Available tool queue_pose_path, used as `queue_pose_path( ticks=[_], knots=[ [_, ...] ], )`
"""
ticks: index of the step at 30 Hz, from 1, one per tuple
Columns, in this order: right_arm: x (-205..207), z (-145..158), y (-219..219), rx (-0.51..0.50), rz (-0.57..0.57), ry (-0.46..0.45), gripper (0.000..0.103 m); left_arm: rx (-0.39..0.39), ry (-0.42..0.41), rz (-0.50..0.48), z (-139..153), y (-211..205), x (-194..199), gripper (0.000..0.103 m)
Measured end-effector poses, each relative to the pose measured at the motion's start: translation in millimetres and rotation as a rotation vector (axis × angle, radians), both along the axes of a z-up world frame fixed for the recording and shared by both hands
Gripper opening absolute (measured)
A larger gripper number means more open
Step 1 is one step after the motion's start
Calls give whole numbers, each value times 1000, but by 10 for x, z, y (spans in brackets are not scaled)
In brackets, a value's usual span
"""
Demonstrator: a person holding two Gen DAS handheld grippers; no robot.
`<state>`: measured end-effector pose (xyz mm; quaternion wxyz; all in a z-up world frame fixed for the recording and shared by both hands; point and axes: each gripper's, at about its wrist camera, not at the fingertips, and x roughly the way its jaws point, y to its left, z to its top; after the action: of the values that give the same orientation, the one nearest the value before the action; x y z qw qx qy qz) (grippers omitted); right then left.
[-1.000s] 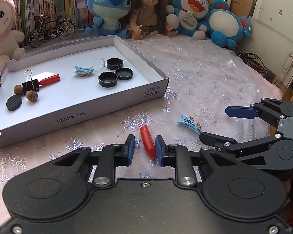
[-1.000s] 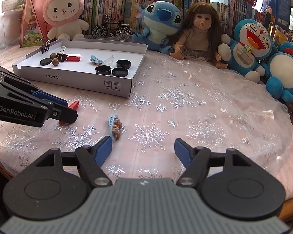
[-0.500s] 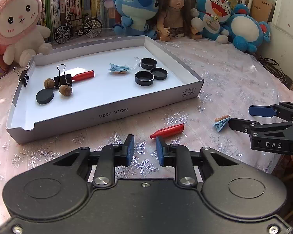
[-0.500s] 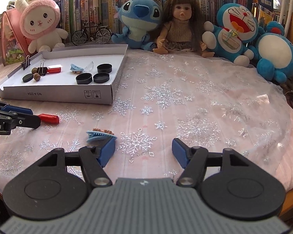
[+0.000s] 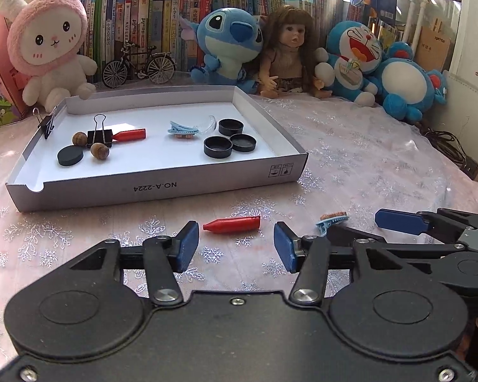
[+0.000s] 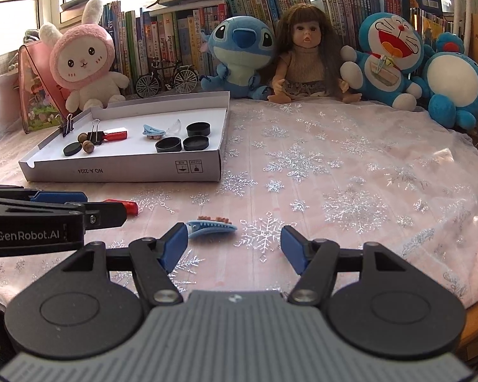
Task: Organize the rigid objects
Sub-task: 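Grasp the red crayon with the left tool while the right tool grasps the blue hair clip, then carry the red crayon in the left tool and blue clip in the right tool over the tray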
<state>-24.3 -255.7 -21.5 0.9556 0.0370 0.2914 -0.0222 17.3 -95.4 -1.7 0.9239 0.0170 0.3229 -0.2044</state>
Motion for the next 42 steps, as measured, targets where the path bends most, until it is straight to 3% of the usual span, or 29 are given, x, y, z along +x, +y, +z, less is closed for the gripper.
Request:
queue_pose_path(
  ticks=[10, 14, 31, 35, 37, 42],
  knots=[
    [-33, -36, -55, -3, -32, -9, 72, -9, -16, 92, -107, -150, 74, 52],
    [-35, -38, -43, 6, -30, -15, 72, -7, -28, 102, -133, -168, 79, 43],
    [119, -70, 158, -30, 4, -17, 72, 27, -52, 128, -68, 44, 62, 43],
    [141, -75, 180, -35, 6, -14, 59, 24, -37, 132, -72, 80, 67, 43],
    [146, -72, 197, -39, 7, -12, 45, 24, -34, 134, -70, 96, 69, 43],
    [150, -40, 218, -37, 14, -14, 44, 24, -38, 137, -24, 136, 69, 43]
  ],
)
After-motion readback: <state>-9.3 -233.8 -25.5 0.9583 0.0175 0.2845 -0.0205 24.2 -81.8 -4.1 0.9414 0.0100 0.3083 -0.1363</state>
